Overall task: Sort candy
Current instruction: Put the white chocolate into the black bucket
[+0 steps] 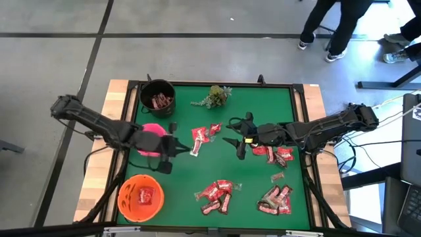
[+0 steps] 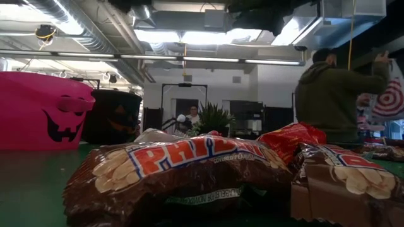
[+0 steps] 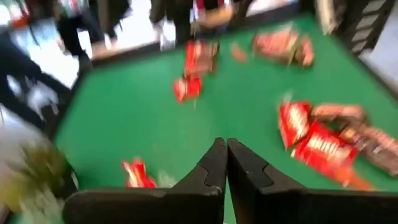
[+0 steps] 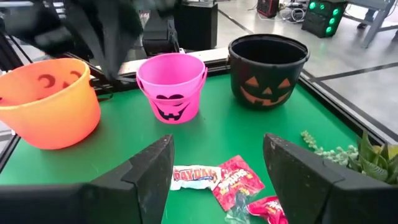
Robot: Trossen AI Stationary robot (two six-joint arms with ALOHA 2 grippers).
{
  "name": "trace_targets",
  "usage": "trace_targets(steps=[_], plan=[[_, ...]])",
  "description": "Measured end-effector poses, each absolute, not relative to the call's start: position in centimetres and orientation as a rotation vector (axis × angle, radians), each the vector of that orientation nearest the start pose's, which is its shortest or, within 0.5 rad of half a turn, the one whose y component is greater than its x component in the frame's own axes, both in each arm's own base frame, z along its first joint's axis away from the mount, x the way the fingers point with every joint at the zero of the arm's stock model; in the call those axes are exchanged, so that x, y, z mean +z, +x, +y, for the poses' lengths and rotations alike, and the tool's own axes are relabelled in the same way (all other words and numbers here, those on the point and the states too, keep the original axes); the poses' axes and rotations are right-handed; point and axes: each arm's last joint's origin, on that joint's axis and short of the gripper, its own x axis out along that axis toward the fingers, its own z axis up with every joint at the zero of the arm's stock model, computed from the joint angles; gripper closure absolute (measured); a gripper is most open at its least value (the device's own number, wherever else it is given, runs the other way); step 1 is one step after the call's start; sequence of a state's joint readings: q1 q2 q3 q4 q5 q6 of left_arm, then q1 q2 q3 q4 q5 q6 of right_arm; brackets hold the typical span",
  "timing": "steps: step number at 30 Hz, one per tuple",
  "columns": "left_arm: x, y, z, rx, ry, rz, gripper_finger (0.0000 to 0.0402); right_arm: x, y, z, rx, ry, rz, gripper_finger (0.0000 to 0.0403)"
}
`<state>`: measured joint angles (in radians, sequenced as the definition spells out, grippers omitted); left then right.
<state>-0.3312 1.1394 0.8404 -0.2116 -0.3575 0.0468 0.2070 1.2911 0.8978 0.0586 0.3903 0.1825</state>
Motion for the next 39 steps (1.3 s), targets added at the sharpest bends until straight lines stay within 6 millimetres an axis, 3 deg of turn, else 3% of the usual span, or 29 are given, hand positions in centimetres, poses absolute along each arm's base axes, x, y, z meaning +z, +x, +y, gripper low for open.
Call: trace_targets(steps=[4,10,14,17,32,39], plan=[[24.8,25.7,-6.1,0.069,0.173,0.637,0.0359,28.7,28.2,4.9,-0.201,0.081,0.311,0.0161],[18.9,28.9,-3.8,0.162,-0.013,0.862,0.0259,28.6,28.1,4.8,-0.203,0.084,0.326,0.0161],[16.7,29.6,-2.5,0.22,-0.284,0.948,0.0201,28.1,27.9,4.8,-0.214,0.11,0.367,0.0162],[15.9,29.6,-1.7,0.3,-0.357,0.975,0.0175,27.8,27.8,4.8,-0.223,0.129,0.395,0.0162],[15.2,28.6,0.0,0.508,-0.432,1.053,0.0198,27.6,27.7,4.8,-0.235,0.2,0.419,0.0162],[15.1,28.5,0.4,0.491,-0.415,1.071,0.0216,27.5,27.7,4.8,-0.243,0.233,0.417,0.0162]])
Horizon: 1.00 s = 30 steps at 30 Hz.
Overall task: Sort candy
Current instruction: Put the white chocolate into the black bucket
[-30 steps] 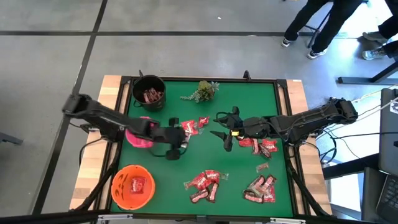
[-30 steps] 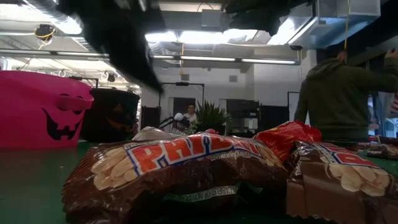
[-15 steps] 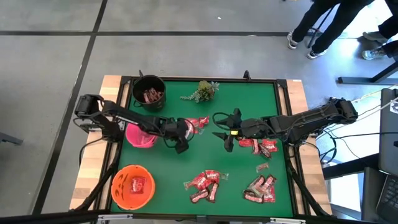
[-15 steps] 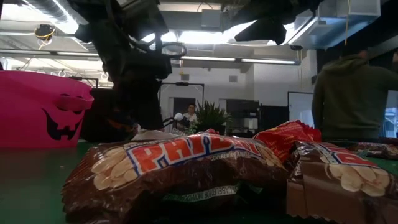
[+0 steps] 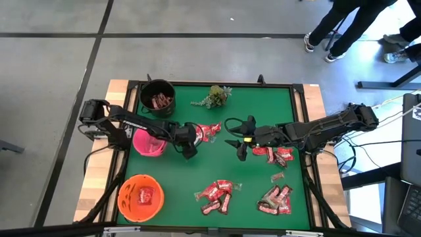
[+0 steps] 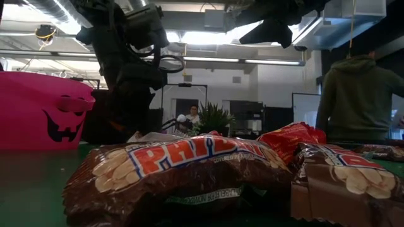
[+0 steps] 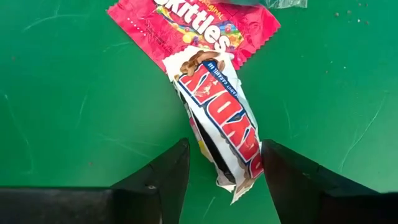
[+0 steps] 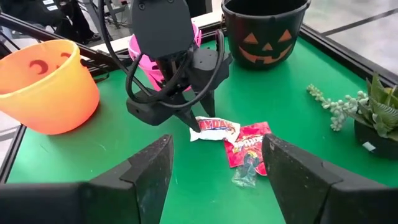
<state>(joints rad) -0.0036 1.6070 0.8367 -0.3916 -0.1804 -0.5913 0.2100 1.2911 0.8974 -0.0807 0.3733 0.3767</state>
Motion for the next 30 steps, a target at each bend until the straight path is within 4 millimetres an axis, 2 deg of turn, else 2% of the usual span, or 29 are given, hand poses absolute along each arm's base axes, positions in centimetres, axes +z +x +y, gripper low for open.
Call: trace_targets(steps=[5,11,14,17,22,26,30], plan=[[15.1,28.6,0.3,0.439,-0.376,1.087,0.0265,27.5,27.6,4.8,-0.249,0.254,0.422,0.0162],[15.4,28.8,-0.3,0.341,-0.323,1.102,0.0381,27.3,27.6,4.8,-0.256,0.264,0.436,0.0162],[16.5,29.4,-1.0,0.265,-0.214,1.098,0.0395,27.3,27.5,4.8,-0.257,0.263,0.439,0.0162],[19.1,30.1,-1.7,0.226,-0.127,1.11,0.04,27.3,27.5,4.8,-0.257,0.261,0.441,0.0162],[25.5,30.2,-3.5,0.19,-0.006,1.123,0.0401,27.1,27.5,4.8,-0.258,0.249,0.455,0.0162],[30.4,28.2,-5.3,0.247,0.12,1.156,0.0401,27.0,27.4,4.7,-0.257,0.227,0.473,0.0162],[34.5,24.8,-4.9,0.444,0.205,1.159,0.0401,27.0,27.4,4.8,-0.254,0.219,0.472,0.0162]])
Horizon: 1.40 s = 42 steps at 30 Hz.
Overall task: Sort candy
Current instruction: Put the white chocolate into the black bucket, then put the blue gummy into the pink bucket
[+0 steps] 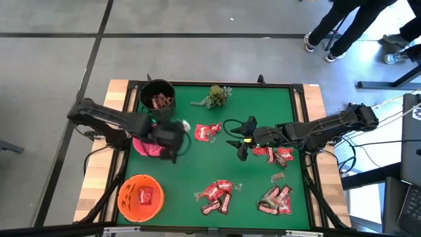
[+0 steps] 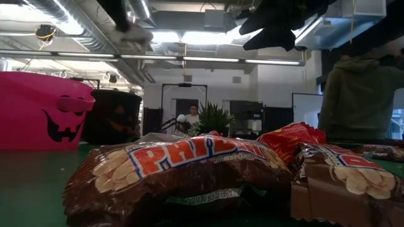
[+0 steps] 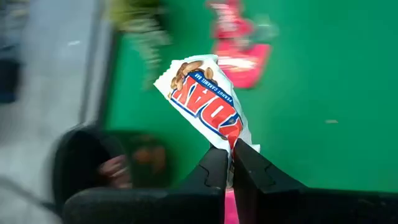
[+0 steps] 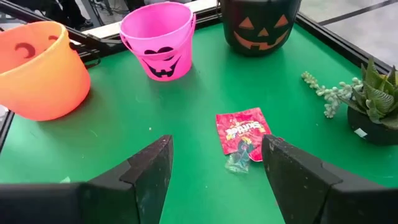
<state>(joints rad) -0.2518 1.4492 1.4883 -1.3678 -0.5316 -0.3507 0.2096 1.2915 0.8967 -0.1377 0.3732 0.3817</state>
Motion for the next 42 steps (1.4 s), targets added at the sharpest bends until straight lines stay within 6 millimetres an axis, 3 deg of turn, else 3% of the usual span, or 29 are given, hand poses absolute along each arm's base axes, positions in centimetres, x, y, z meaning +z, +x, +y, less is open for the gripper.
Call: trace_targets(steps=[5,9,14,20,26,36,39,42], plan=[[37.7,21.1,-1.5,0.592,0.124,1.031,0.0401,27.1,27.5,4.8,-0.246,0.2,0.464,0.0162],[38.2,18.7,2.1,0.714,0.037,1.008,0.0401,27.1,27.5,4.8,-0.246,0.195,0.466,0.0162],[36.7,17.3,6.6,0.776,-0.079,1.05,0.0401,27.1,27.5,4.8,-0.245,0.191,0.466,0.0162],[33.0,17.3,11.5,0.839,-0.121,1.14,0.0401,27.1,27.5,4.8,-0.243,0.182,0.468,0.0162],[31.0,16.8,15.1,0.886,-0.199,1.175,0.0399,27.1,27.5,4.8,-0.242,0.177,0.469,0.0162],[30.8,16.3,15.9,0.841,-0.217,1.189,0.0293,27.1,27.5,4.8,-0.242,0.177,0.47,0.0162],[31.9,16.6,15.5,0.809,-0.276,1.128,0.0265,27.1,27.5,4.7,-0.243,0.177,0.47,0.0162],[33.5,18.0,14.2,0.647,-0.316,1.013,0.025,27.0,27.5,4.7,-0.243,0.177,0.47,0.0162]])
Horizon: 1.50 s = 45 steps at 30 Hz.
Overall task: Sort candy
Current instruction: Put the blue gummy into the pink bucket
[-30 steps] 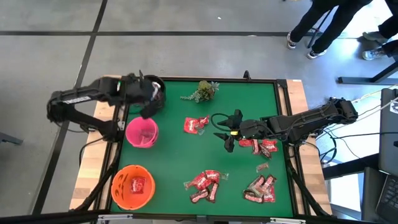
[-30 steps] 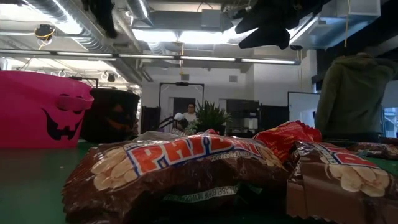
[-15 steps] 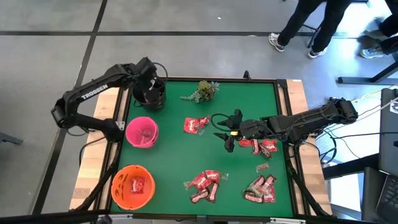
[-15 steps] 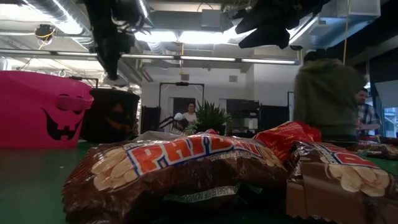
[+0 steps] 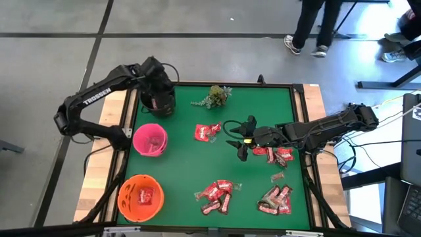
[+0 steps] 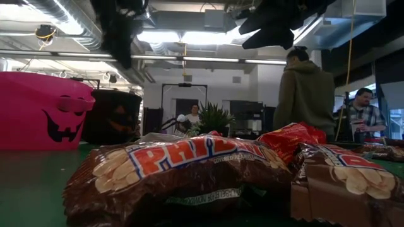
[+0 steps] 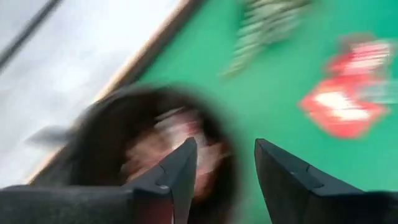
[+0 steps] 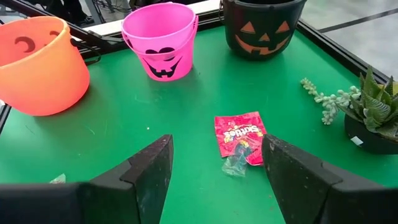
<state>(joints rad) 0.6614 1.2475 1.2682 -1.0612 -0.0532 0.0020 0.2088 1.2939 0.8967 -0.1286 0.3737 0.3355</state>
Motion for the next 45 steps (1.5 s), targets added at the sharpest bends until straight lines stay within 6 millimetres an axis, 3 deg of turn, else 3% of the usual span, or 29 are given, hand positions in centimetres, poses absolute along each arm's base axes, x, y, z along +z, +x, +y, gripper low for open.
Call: trace_targets(steps=[8,15,21,25,32,45], plan=[[36.1,22.2,7.6,0.162,-0.096,0.765,0.0247,26.6,27.7,4.7,-0.268,0.164,0.485,0.0162],[36.6,22.0,3.3,0.1,0.062,0.736,0.0253,25.4,28.6,4.9,-0.275,0.153,0.519,0.0162],[36.1,19.6,2.5,0.127,0.054,0.556,0.0264,23.5,29.8,5.0,-0.319,0.126,0.551,0.0162],[33.3,19.1,2.1,0.126,-0.007,0.437,0.0265,22.3,30.7,4.5,-0.341,0.13,0.57,0.0162],[28.4,19.7,1.5,0.114,-0.086,0.383,0.0265,20.9,31.6,2.6,-0.382,0.152,0.606,0.0162],[28.1,20.1,0.6,0.075,-0.076,0.31,0.0265,21.6,32.3,0.9,-0.348,0.194,0.532,0.0162]])
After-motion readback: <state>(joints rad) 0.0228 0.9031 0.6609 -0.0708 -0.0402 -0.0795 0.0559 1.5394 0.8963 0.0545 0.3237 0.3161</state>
